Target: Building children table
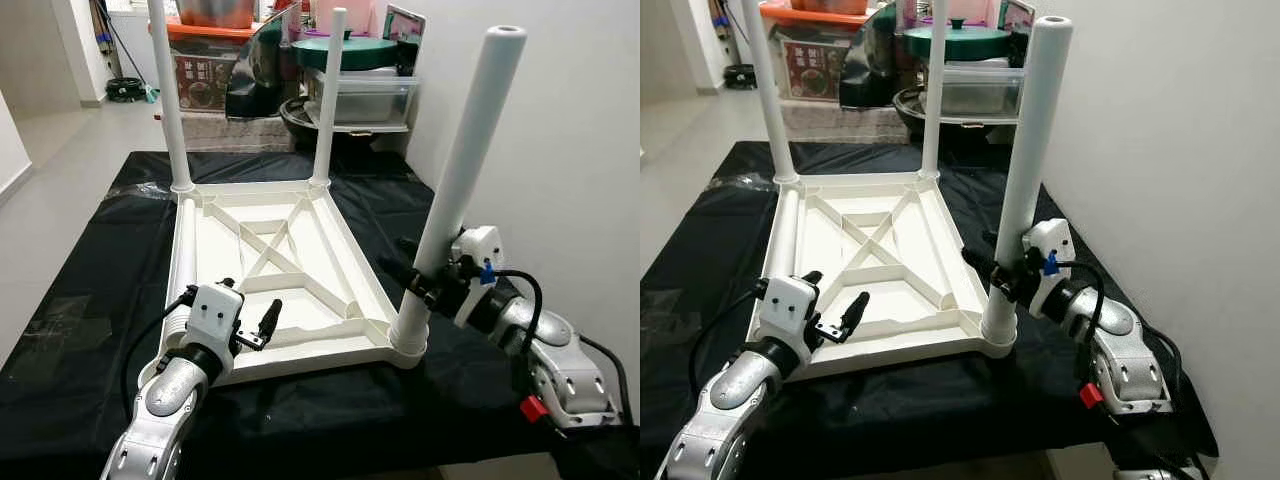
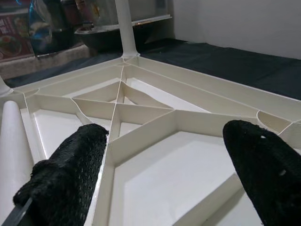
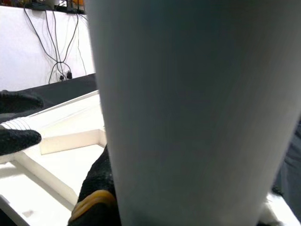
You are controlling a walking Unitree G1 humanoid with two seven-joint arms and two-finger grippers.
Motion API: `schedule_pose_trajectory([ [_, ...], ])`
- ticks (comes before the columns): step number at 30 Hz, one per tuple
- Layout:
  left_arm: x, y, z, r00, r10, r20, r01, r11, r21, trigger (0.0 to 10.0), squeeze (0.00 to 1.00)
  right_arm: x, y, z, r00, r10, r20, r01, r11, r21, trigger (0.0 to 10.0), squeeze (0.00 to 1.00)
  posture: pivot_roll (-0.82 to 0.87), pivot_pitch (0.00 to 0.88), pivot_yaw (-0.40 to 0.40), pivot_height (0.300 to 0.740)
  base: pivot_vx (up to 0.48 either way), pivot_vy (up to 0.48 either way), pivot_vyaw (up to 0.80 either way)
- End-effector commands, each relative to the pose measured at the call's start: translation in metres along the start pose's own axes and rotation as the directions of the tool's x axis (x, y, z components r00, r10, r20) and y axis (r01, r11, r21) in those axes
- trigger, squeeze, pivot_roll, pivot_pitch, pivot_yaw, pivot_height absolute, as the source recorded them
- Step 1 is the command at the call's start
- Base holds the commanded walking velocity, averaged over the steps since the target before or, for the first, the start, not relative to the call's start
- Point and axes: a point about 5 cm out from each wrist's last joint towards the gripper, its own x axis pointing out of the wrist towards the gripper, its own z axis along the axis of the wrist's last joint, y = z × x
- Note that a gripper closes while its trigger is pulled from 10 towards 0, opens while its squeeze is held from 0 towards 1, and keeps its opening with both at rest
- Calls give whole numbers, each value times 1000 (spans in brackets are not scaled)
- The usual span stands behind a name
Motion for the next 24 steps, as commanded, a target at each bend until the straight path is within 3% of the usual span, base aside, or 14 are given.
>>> schedule_pose_trajectory([
  [1,1,-5,-2,1000,-20,-4,20,1000,0,10000,0,-2,8,-20,998,33,-62,-24,988,150,10000,0,47,0,-93,740,0,0,0],
  [2,1,-5,-2,1000,-20,-4,20,1000,0,10000,0,-2,8,-20,998,33,-62,-24,988,150,10000,0,47,0,-93,740,0,0,0],
  [3,1,-5,-2,1000,-22,-6,22,1000,-5,10000,0,1,11,-15,999,41,-16,-36,974,223,10000,0,46,0,-93,740,0,0,0],
  [8,2,-6,-3,1000,-25,-8,25,1000,-12,10000,0,4,25,-12,995,101,28,-105,946,305,10000,0,48,0,-94,740,0,0,0],
  [14,1,-5,-4,1000,-24,-16,24,1000,-8,10000,0,3,37,-21,989,148,-9,-139,948,285,10000,0,53,0,-97,740,0,0,0],
  [24,2,-4,-5,1000,-23,-21,23,1000,-1,10000,0,-1,39,-32,983,148,-111,-123,972,201,10000,0,54,0,-96,740,0,0,0],
])
